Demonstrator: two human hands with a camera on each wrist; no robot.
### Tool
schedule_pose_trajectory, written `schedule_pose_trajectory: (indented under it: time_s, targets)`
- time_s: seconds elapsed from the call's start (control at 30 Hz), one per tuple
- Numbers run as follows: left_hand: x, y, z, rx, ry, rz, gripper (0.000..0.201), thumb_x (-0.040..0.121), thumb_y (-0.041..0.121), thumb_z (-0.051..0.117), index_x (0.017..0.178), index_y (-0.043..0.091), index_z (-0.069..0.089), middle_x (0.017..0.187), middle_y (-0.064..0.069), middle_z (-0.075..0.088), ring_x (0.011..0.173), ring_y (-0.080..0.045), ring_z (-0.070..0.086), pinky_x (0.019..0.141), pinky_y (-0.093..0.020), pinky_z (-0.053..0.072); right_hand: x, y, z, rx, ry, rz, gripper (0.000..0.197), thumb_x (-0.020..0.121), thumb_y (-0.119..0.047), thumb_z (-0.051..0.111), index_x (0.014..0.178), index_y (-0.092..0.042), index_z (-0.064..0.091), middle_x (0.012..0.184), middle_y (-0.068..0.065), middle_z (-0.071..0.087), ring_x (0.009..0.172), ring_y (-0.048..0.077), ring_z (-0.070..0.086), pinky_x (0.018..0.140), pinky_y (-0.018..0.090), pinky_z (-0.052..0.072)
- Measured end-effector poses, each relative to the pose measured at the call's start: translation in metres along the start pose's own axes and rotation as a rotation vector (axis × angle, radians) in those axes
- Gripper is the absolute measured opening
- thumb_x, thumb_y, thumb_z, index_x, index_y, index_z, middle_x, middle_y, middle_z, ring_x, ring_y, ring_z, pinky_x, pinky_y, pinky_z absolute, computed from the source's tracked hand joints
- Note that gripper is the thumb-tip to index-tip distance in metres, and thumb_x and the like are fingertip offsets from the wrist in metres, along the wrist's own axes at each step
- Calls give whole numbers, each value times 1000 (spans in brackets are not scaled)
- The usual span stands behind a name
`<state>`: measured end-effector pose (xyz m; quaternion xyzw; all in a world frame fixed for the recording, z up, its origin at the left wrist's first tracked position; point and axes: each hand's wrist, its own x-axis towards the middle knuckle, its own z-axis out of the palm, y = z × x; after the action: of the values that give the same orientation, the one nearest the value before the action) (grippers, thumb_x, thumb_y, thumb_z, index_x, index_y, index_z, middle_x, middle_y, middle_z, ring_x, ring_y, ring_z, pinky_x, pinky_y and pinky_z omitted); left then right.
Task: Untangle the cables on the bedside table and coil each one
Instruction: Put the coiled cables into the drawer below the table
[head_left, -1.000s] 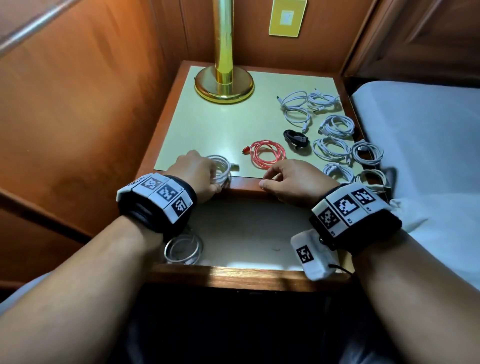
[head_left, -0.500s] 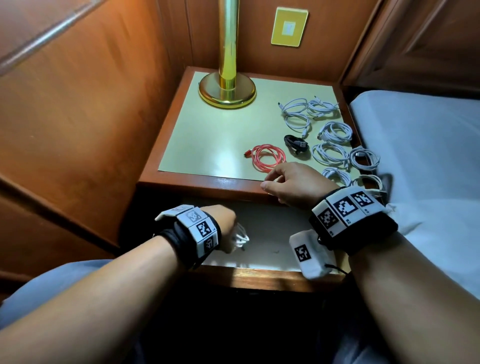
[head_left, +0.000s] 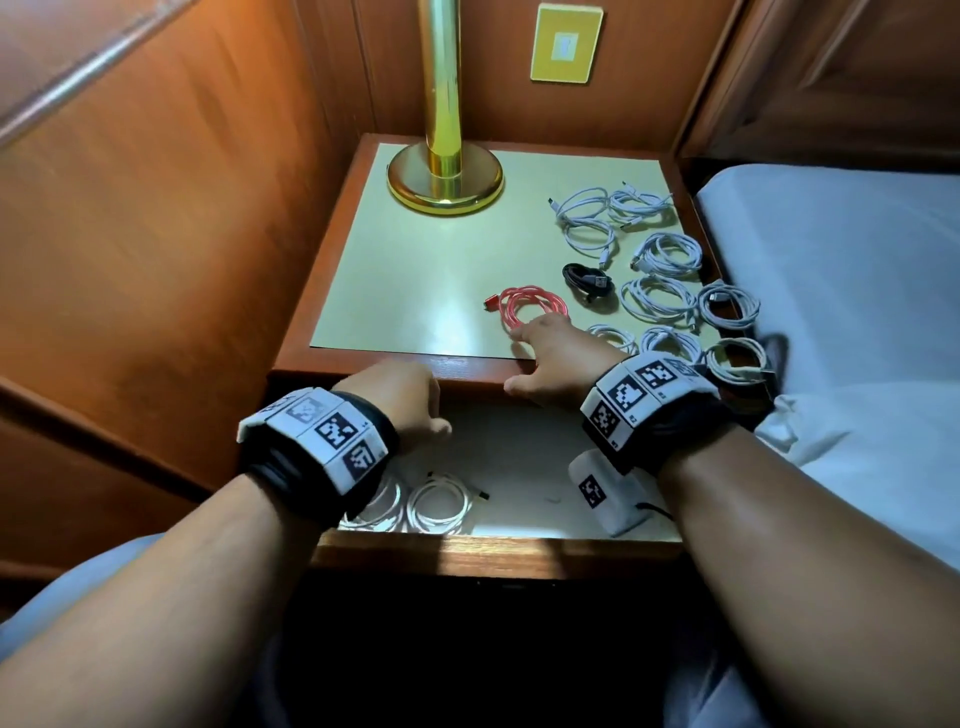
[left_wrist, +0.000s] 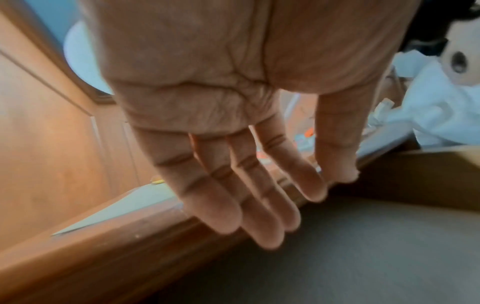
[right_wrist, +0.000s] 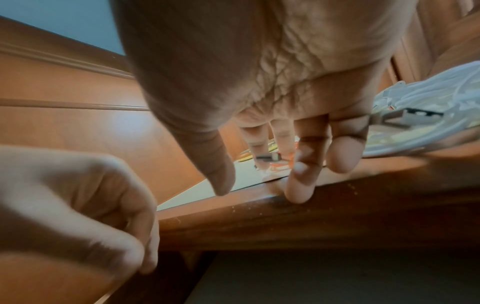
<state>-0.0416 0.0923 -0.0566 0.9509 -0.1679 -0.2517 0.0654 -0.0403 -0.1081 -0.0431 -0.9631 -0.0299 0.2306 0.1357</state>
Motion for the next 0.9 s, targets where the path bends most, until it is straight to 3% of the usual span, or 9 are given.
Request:
schedule_pose_trajectory:
  time_s: [0.1, 0.2, 0.3, 0.4, 0.53, 0.6, 0.7, 0.8, 0.9]
  targets:
    - [-3, -6, -10, -122, 154, -7, 29, 86, 45, 72, 72, 23, 60, 77, 2, 61, 78, -18, 59, 65, -29, 40, -5, -6, 2, -19, -21, -67, 65, 83, -42, 76, 139, -16, 53, 159, 8, 26, 144, 26, 33, 113, 35, 32]
    - [-7, -6, -15, -176, 235, -16, 27, 87, 42, 72, 74, 23, 57, 78, 2, 59, 79, -18, 57, 65, -29, 37, -13, -14, 9, 30, -22, -132, 61, 83, -38, 77, 136, -19, 54, 146, 4, 41, 129, 20, 50, 105, 30, 41]
    - [-5, -5, -14, -182, 249, -24, 25, 88, 42, 71, 80, 22, 58, 83, 1, 62, 82, -17, 58, 68, -28, 40, -14, -16, 12, 69, 74, -129, 61, 81, -38, 78, 134, -22, 52, 141, 6, 38, 128, 25, 49, 106, 33, 42]
    - [-4, -5, -15, -179, 241, -20, 25, 87, 44, 71, 83, 22, 60, 89, 1, 63, 87, -17, 59, 72, -29, 44, -10, -12, 11, -10, 190, -19, 89, 74, -41, 84, 148, -29, 35, 143, 10, 27, 133, 35, 37, 108, 48, 39]
    - [-5, -7, -16, -175, 228, -25, 26, 87, 46, 71, 84, 24, 60, 92, 1, 63, 89, -16, 58, 73, -28, 45, -5, -10, 20, -116, 83, 46, 117, 71, -39, 87, 156, -42, 7, 163, 7, 1, 146, 41, 16, 114, 56, 30]
    - [-6, -8, -18, -173, 226, -28, 25, 87, 46, 71, 86, 23, 61, 92, 1, 63, 89, -16, 58, 73, -28, 45, 1, -10, 25, -126, 79, 31, 107, 75, -37, 84, 155, -42, 13, 162, 8, 7, 145, 40, 20, 114, 55, 31]
    - [-9, -9, -20, -167, 220, -28, 27, 88, 45, 71, 90, 20, 63, 93, 0, 64, 89, -17, 59, 73, -28, 45, 3, -12, 25, -119, 176, -14, 78, 79, -32, 80, 146, -32, 39, 141, 9, 37, 130, 35, 40, 100, 46, 42]
    - [-13, -10, -21, -150, 210, -31, 27, 87, 46, 71, 88, 20, 62, 92, -1, 64, 89, -18, 59, 73, -28, 43, -3, -17, 27, -157, 185, -40, 63, 78, -34, 81, 131, -23, 50, 127, 8, 41, 118, 33, 45, 91, 42, 47]
    - [-16, -10, -20, -149, 183, -32, 26, 88, 45, 71, 86, 21, 60, 92, 0, 64, 89, -17, 58, 73, -28, 41, -16, -19, 28, -92, 101, -96, 51, 74, -33, 83, 117, -24, 56, 119, 4, 42, 104, 25, 50, 85, 36, 49]
